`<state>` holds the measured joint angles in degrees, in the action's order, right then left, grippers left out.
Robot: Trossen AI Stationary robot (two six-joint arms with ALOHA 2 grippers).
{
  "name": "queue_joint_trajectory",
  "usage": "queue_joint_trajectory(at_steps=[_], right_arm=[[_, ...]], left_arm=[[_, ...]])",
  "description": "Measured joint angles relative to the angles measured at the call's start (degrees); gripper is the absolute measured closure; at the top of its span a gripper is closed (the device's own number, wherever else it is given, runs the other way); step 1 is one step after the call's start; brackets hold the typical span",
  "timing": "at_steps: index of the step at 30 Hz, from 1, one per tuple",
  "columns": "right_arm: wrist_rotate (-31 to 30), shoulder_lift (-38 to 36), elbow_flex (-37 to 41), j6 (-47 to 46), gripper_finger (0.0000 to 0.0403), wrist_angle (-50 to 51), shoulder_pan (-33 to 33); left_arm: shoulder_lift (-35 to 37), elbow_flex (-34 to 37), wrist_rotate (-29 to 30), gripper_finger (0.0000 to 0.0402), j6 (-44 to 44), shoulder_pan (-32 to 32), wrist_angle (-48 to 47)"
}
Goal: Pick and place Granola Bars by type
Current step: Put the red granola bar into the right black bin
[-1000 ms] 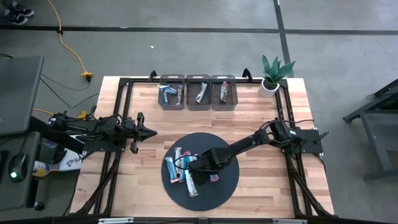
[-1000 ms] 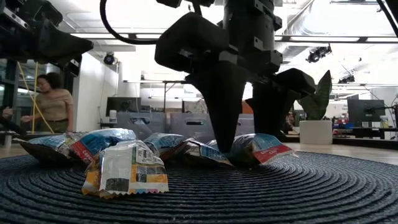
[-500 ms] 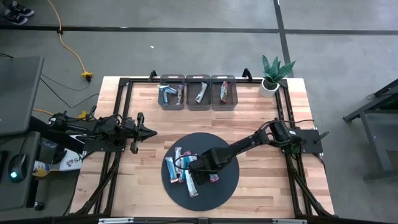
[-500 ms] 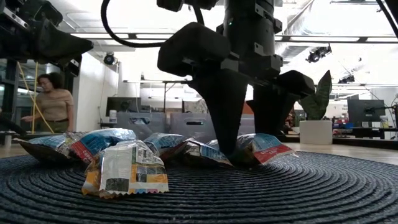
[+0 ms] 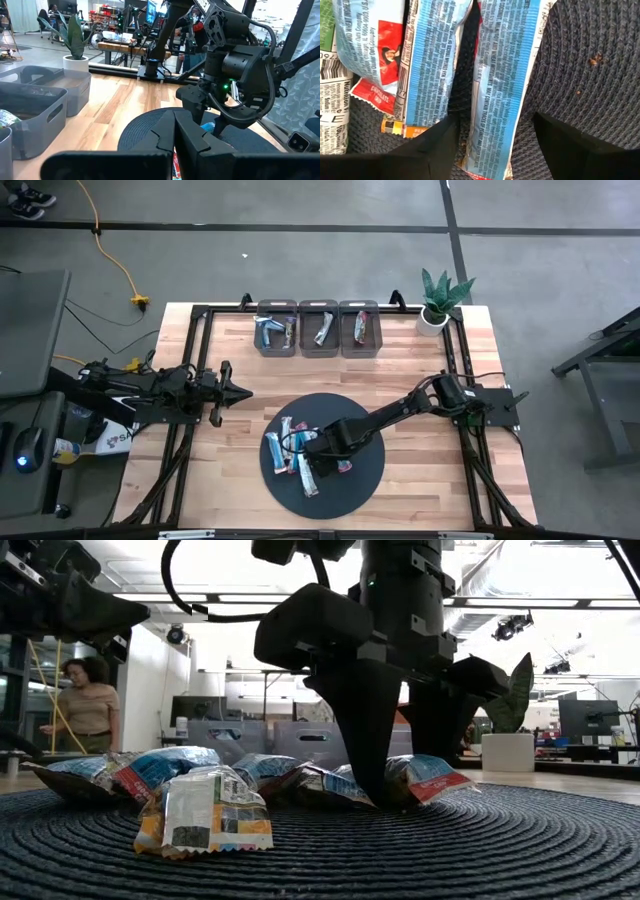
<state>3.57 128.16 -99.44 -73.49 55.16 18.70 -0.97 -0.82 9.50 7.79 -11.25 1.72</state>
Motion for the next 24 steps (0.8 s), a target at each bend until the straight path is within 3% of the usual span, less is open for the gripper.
queue_joint_trajectory(at_steps=[24], right_arm=[[0.4,0.0,0.0,0.0,0.0294,0.0,0.0]], left_arm=[[0.0,0.0,0.0,0.04,0.0,0.0,0.0]])
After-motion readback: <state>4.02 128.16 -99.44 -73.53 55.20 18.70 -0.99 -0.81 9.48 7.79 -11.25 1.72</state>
